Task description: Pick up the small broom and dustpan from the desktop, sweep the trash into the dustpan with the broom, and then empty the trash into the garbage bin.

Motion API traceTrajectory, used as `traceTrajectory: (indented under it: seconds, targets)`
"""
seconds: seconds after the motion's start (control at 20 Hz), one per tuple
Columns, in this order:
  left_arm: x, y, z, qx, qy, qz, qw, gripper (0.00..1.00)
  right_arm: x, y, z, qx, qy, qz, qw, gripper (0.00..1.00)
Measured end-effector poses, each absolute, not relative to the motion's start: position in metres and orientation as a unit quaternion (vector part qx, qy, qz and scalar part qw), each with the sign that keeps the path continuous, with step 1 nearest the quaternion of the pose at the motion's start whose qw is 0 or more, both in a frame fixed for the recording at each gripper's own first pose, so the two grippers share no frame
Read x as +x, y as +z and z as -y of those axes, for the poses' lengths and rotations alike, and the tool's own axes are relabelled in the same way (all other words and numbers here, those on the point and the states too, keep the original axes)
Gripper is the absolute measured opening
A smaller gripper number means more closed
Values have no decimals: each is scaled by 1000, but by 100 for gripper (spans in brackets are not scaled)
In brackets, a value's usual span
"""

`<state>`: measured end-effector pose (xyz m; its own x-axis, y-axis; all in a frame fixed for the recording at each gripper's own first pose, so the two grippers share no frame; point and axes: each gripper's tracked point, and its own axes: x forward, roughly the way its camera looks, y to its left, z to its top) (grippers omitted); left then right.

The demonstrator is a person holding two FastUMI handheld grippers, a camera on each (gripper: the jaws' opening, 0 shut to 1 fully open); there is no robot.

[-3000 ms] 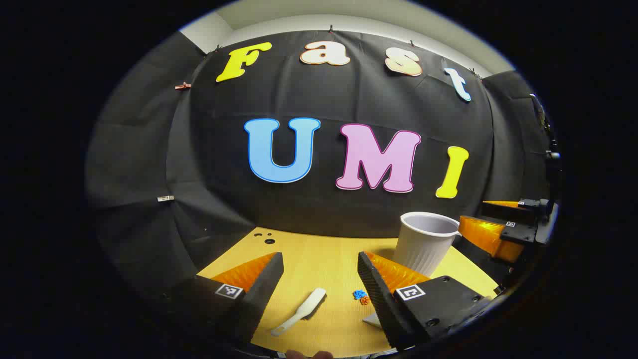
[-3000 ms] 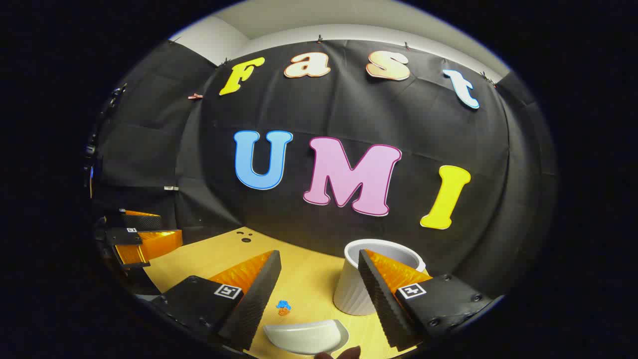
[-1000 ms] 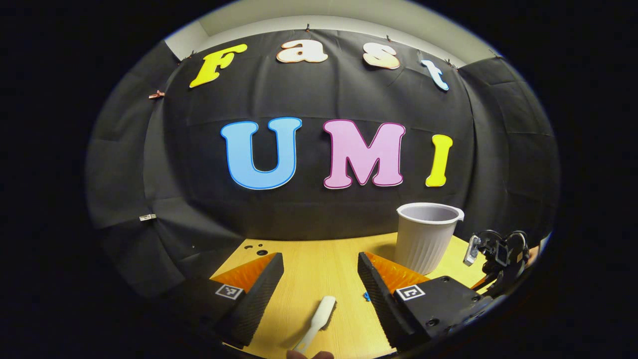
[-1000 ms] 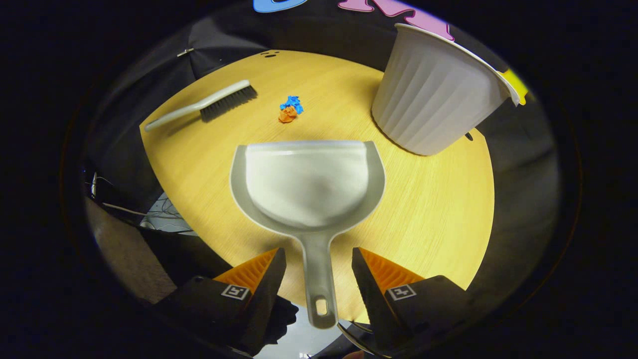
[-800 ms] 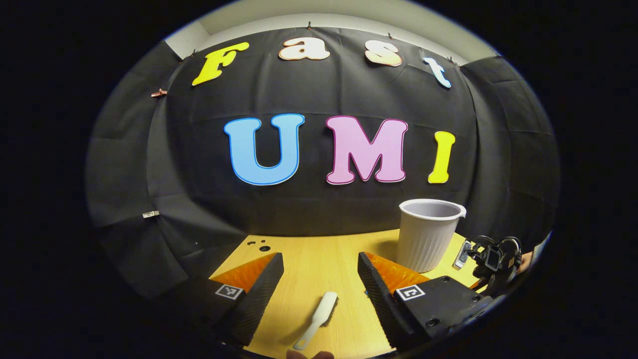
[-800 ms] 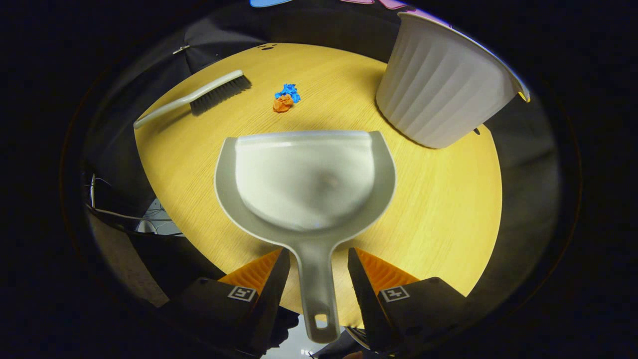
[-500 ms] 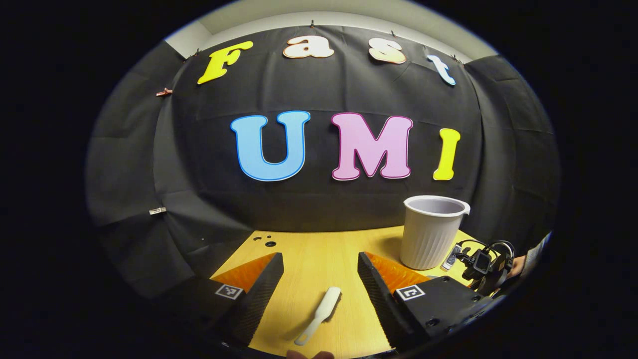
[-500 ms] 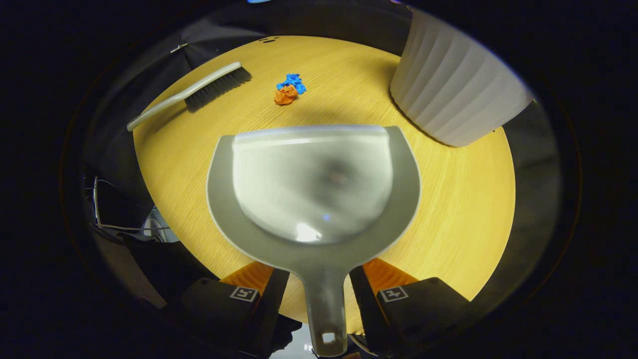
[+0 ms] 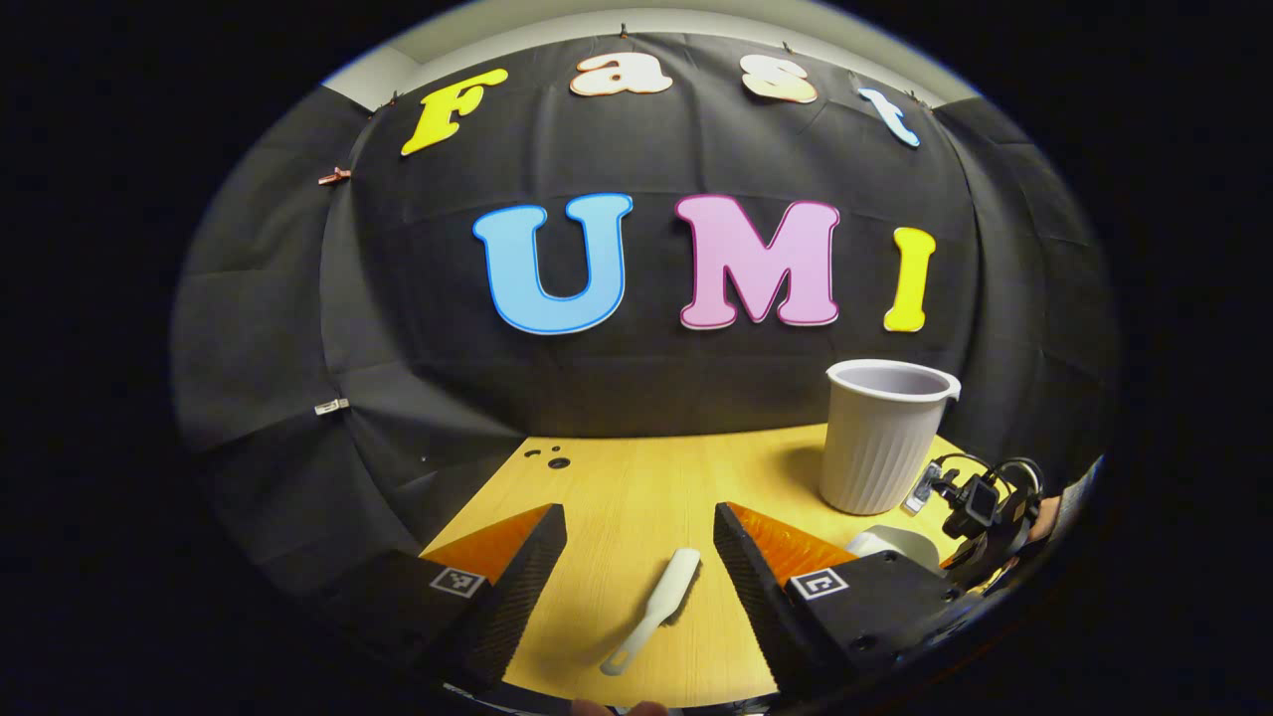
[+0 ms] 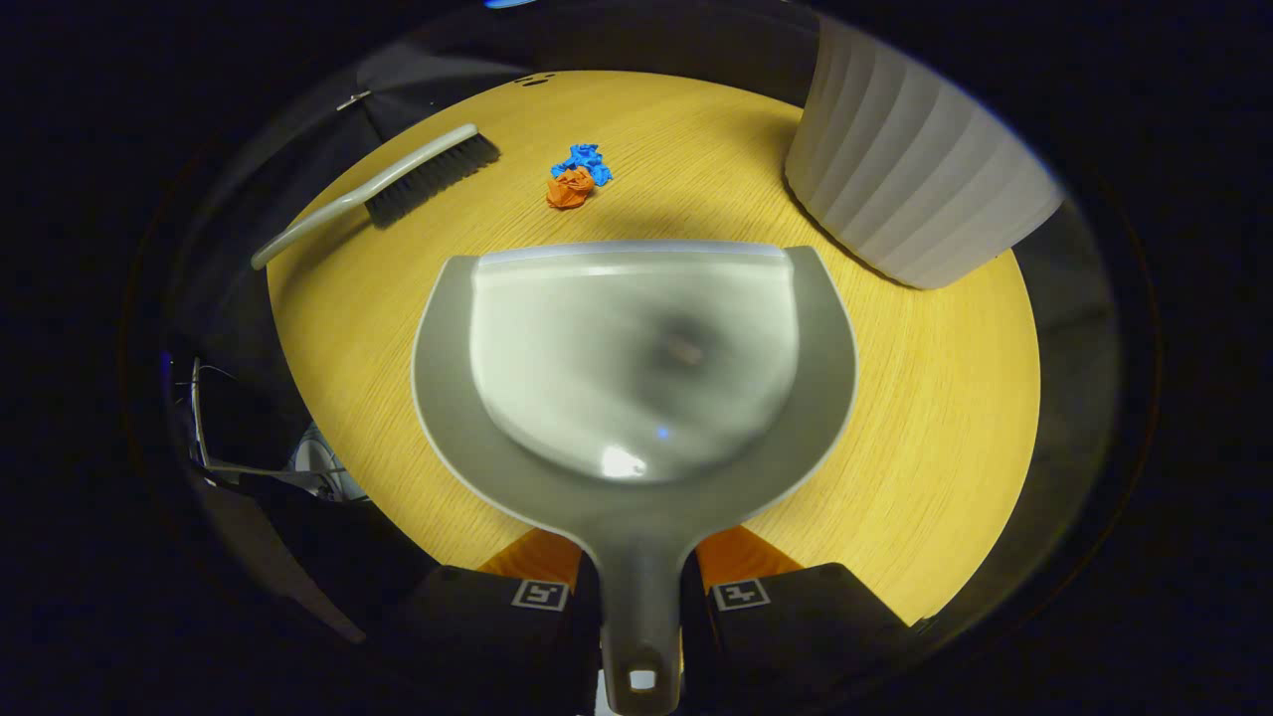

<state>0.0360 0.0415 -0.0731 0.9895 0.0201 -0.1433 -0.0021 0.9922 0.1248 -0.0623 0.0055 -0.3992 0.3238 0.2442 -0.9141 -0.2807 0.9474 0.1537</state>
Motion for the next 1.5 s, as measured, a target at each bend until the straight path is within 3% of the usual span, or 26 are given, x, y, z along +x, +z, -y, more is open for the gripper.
traceTrajectory:
  seconds: [0.35,0.4,0.45,0.65,0.95,1.05,1.3,1.4,1.5]
  targets:
    - [57,-157,-43,40,-36,-234,971,95,-66,-355,-5,-48,196,-521,830,35]
    - [56,-175,-42,49,-50,-272,960,95,-68,-351,-4,-45,196,-520,830,32]
    - [56,-189,-43,62,-58,-301,950,95,-70,-347,-3,-40,196,-519,831,39]
    - [60,-251,-48,94,-87,-402,906,95,-74,-351,3,-54,198,-515,832,36]
    - [82,-309,-63,104,-91,-491,860,89,-87,-347,15,-40,188,-517,834,35]
    - [88,-320,-67,109,-93,-508,849,84,-86,-347,17,-37,184,-518,835,32]
    - [96,-339,-64,115,-96,-534,832,69,-85,-347,17,-31,186,-525,830,35]
    - [100,-342,-66,124,-94,-536,829,59,-86,-347,16,-32,190,-528,827,35]
    - [103,-343,-67,140,-95,-539,825,41,-87,-347,16,-34,195,-532,823,32]
